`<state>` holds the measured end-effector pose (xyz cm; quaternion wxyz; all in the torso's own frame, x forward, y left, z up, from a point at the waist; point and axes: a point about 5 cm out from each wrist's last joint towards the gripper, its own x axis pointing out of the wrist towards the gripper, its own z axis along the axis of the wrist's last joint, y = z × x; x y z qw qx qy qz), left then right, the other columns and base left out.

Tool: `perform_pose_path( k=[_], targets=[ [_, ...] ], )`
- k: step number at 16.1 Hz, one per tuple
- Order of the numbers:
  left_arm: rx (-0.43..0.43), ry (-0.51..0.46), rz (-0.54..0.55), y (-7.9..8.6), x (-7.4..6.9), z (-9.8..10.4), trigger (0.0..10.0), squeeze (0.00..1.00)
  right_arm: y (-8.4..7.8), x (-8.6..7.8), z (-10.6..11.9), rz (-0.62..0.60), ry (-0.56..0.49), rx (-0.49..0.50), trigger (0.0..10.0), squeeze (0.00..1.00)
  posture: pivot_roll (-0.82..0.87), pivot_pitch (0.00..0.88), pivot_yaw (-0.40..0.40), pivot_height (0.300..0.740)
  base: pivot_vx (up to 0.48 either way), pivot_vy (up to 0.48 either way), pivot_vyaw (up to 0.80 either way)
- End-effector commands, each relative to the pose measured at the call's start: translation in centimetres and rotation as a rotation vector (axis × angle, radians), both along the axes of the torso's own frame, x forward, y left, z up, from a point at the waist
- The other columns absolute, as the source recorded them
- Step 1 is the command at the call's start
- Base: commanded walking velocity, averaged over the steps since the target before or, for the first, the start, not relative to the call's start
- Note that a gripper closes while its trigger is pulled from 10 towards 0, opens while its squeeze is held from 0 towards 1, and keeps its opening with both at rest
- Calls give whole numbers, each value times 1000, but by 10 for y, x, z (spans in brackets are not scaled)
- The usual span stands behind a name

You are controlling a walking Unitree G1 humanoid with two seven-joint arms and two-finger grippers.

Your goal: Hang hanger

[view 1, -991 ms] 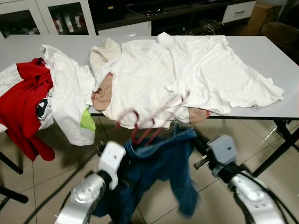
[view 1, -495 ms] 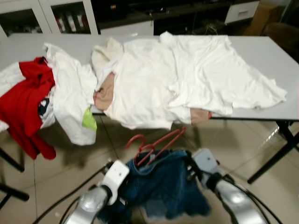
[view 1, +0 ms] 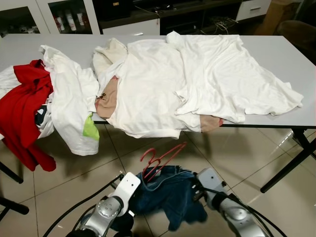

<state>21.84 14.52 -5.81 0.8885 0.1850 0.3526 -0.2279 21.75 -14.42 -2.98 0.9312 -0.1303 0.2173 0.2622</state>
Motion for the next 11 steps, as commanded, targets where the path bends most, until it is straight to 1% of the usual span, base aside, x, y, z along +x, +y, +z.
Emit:
perform_pose_path(
  k=[1,2,3,5,8,9,11],
  targets=[
    [67,38,76,20,-8,-7,10000,0,-11,7,5,-50,-35,-2,10000,0,35,0,52,740,0,0,0],
    [87,60,68,15,-11,-11,10000,0,-9,5,-2,-52,8,-2,10000,0,31,0,52,740,0,0,0],
    [96,69,57,12,-12,-13,10000,0,-9,4,-6,-56,29,-6,10000,0,31,0,52,740,0,0,0],
    [122,89,-5,2,-15,-16,10000,0,-10,2,-16,-100,96,-4,10000,0,17,0,56,740,0,0,0],
    [152,107,-37,2,-18,-19,10000,0,-12,3,-20,-157,129,-14,10000,0,5,0,59,740,0,0,0],
    [161,107,-38,3,-19,-19,10000,0,-12,4,-20,-161,130,-19,10000,0,5,0,59,740,0,0,0],
    [178,110,-32,8,-20,-19,10000,0,-13,5,-20,-177,101,-62,10000,0,2,0,59,740,0,0,0]
  ],
)
